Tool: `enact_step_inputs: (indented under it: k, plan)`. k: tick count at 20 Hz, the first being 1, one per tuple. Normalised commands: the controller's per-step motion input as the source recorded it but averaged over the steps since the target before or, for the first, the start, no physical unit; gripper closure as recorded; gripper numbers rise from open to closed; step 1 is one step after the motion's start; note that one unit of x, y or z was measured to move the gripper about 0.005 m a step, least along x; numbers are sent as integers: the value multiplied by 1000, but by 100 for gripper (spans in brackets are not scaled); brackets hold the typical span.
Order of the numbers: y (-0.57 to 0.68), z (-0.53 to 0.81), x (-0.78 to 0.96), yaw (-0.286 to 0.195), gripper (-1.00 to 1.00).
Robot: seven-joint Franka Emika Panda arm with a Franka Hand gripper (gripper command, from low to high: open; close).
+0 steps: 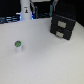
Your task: Open the kcup holder, insert the kcup into the holder, and close the kcup holder
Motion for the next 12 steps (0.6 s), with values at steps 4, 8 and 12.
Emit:
enact_step_inputs:
  k: [4,8,12]
  plan:
    - [684,78,-238,-152,-100]
    - [713,77,-257,-158,-100]
    - [733,6,-228,-176,-100]
